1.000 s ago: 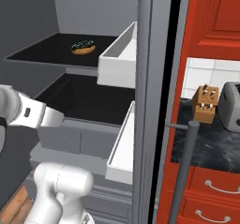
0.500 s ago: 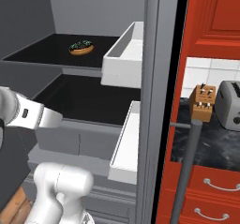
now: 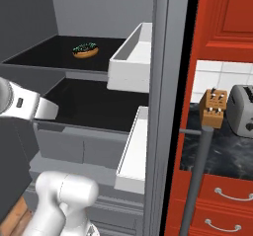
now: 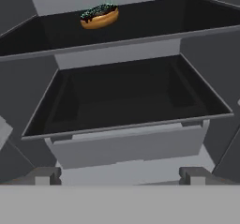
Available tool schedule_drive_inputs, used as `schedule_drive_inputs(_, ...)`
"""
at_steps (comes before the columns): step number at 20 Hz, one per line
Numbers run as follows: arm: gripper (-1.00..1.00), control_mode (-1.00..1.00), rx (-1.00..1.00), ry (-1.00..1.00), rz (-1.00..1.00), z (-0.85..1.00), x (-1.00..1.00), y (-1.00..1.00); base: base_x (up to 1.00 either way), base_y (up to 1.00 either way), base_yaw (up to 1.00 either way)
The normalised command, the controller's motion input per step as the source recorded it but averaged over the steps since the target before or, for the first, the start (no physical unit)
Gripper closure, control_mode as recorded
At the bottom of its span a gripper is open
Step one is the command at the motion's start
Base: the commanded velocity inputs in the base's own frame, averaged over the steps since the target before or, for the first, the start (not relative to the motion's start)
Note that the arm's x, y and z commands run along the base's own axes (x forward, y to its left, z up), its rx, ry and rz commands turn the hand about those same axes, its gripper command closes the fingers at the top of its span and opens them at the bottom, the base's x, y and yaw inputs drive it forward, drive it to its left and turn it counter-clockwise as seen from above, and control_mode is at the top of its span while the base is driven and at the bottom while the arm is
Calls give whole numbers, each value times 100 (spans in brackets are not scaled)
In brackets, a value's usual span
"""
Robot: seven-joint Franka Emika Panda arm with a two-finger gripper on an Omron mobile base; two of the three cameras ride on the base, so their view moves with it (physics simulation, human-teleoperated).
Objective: Take the donut and cupcake from the fridge and place them on the empty tray on the dining counter.
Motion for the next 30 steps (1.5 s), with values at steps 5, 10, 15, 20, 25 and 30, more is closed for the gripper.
schedule_drive_inputs(5, -100, -100, -2, 18, 10, 77, 0, 3, 0, 0, 0)
schedule_drive_inputs(10, -100, -100, -3, -11, 10, 24, 0, -1, 0, 0, 0)
schedule_drive_inputs(15, -100, -100, 0, -40, 7, 0, 0, -5, 0, 0, 0)
schedule_drive_inputs(20, -100, -100, 1, -15, 3, 4, 41, -8, 0, 0, 0)
schedule_drive_inputs(25, -100, -100, 0, 16, 0, 11, 69, -4, 0, 0, 0)
schedule_drive_inputs(30, -100, -100, 0, -16, 7, -4, 55, -2, 0, 0, 0)
